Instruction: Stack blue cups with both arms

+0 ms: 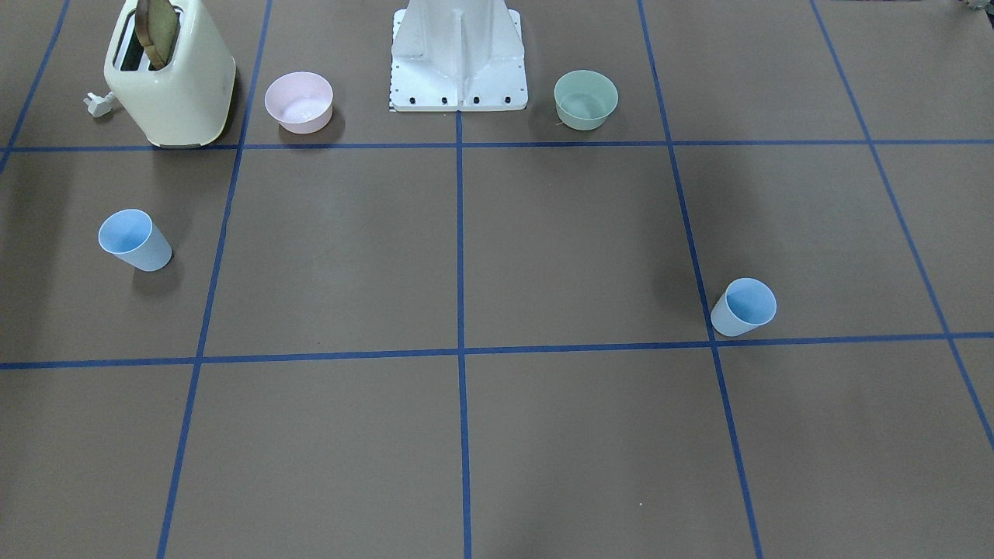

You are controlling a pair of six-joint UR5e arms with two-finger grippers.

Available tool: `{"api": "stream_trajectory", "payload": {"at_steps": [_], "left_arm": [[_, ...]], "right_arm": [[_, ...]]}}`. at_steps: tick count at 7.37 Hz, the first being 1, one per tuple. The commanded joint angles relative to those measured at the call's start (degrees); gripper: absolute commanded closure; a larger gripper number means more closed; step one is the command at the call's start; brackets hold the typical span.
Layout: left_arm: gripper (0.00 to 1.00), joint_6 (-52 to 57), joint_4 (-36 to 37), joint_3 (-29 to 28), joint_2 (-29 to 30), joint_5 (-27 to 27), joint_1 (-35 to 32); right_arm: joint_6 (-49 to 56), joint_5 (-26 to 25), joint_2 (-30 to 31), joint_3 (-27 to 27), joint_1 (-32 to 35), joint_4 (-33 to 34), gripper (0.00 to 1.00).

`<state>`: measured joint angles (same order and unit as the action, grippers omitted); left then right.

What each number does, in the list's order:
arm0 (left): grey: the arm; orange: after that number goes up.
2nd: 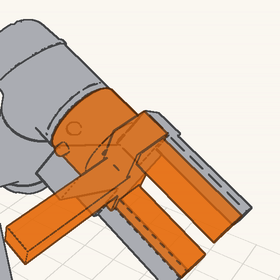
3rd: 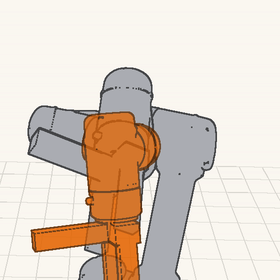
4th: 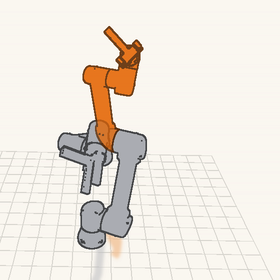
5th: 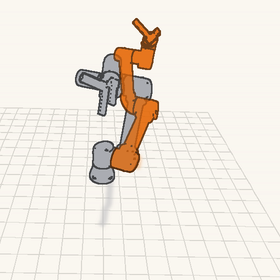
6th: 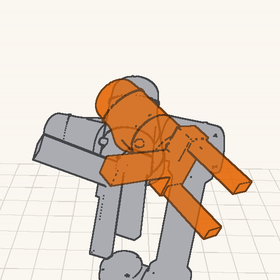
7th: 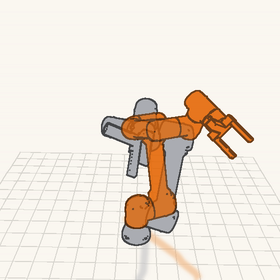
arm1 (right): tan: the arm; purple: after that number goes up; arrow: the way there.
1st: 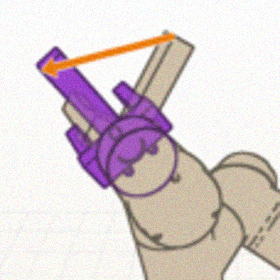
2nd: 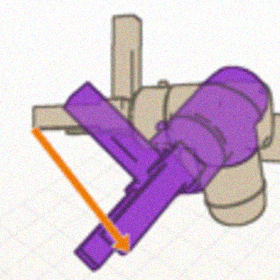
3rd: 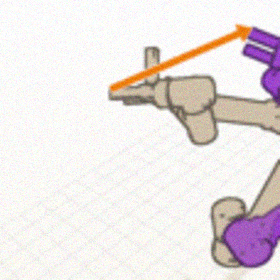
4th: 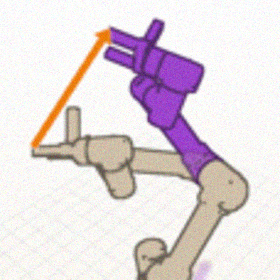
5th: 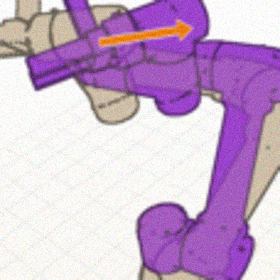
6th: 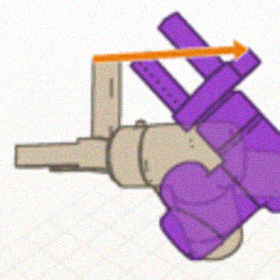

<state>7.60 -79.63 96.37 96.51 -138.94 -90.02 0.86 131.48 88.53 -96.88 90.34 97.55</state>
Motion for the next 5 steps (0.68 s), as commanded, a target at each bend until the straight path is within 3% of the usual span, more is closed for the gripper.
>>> {"api": "stream_trajectory", "payload": {"at_steps": [1,2,4,5], "left_arm": [[0.01,-8.9,-0.1,2.4,2.0,-0.5,3.3],[0.01,-14.1,-1.0,3.4,3.2,-0.5,8.0],[0.01,-30.8,-12.1,2.7,5.7,0.2,16.6],[0.01,-36.8,-13.3,2.0,7.6,1.6,21.7]], "right_arm": [[0.6,0.0,0.1,0.2,-0.2,-4.3,0.00],[0.5,0.5,0.7,-0.5,-0.2,-8.1,0.00],[-0.3,1.4,0.2,-1.0,-2.0,-9.7,0.00],[-0.4,5.2,0.9,-2.5,-3.4,-9.7,0.00]]}}
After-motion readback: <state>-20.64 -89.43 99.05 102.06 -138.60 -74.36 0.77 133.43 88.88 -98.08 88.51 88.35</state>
